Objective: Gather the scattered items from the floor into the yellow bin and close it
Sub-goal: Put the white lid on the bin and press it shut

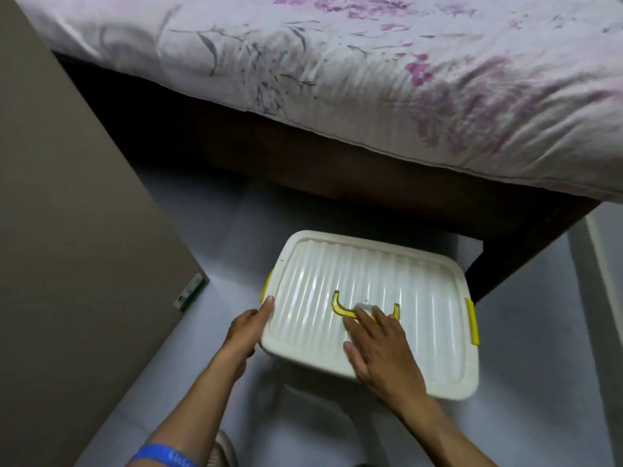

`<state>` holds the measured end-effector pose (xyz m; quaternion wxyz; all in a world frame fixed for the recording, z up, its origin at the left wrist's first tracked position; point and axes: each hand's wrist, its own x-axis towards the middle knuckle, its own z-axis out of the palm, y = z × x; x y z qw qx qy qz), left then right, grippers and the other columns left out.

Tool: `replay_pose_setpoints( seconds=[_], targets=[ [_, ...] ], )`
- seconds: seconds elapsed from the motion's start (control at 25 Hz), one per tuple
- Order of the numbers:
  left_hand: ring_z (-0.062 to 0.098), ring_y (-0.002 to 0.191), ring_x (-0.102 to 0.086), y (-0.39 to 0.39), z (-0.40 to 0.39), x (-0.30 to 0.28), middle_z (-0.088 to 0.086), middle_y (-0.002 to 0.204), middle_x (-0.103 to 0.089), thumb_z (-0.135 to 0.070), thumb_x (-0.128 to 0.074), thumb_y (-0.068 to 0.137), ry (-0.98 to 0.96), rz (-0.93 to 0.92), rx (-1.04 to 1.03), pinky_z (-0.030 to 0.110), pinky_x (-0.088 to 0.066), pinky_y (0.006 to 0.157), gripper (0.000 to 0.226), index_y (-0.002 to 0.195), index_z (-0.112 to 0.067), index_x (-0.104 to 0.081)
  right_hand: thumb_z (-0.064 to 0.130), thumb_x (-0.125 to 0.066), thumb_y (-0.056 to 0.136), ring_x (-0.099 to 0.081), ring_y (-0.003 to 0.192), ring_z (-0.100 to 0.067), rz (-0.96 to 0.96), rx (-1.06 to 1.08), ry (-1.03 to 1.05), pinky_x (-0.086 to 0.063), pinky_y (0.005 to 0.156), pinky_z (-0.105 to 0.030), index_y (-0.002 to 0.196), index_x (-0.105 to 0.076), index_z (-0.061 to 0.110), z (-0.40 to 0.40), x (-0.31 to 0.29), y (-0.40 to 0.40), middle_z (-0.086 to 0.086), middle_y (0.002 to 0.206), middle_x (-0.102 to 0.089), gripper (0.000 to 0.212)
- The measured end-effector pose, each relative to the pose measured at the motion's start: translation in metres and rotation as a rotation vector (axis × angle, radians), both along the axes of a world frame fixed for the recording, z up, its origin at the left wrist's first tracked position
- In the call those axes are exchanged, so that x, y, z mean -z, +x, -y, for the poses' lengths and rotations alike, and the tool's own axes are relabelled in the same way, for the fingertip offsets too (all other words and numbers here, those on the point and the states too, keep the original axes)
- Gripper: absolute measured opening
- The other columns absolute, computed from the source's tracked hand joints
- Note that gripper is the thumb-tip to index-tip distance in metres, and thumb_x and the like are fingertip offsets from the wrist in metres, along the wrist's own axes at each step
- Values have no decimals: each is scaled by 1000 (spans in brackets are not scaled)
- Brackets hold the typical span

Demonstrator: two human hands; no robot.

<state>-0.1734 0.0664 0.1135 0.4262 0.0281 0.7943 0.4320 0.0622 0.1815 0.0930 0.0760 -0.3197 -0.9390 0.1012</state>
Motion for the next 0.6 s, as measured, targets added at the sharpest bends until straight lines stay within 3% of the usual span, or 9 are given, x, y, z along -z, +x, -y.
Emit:
replay_pose_setpoints(
  seconds=[0.12, 0.32, 0.48, 0.6],
  targets=[
    [21, 88, -70, -7, -8, 6, 2, 100, -73, -37, -70, 87, 205, 63, -189, 32, -55, 70, 36, 115, -15, -66, 43, -42, 97, -33, 141, -27, 5, 2, 23, -28, 113, -47, 134, -50, 28, -2, 1, -5, 4, 148, -43, 41],
    [17, 86, -64, -5, -16, 7, -2, 102, -65, -22, -75, 82, 251, -64, -287, 26, -51, 59, 26, 103, -27, -62, 43, -43, 97, -32, 142, -27, 29, 8, 14, -27, 114, -47, 134, -50, 28, 1, 2, -3, 4, 147, -43, 41],
    [15, 77, -69, 1, -17, 4, -8, 95, -66, -19, -69, 88, 318, -40, -282, 23, -53, 51, 27, 106, -38, -63, 43, -44, 96, -34, 140, -26, 13, 5, 5, -29, 113, -46, 133, -50, 28, 1, 1, -5, 3, 146, -45, 41],
    [11, 75, -66, 0, -20, 5, -10, 96, -66, -20, -68, 89, 287, -109, -272, 21, -51, 51, 26, 111, -35, -66, 44, -42, 96, -32, 141, -25, 12, 0, -15, -28, 114, -46, 134, -48, 30, 2, 3, -4, 4, 147, -43, 41]
  ],
)
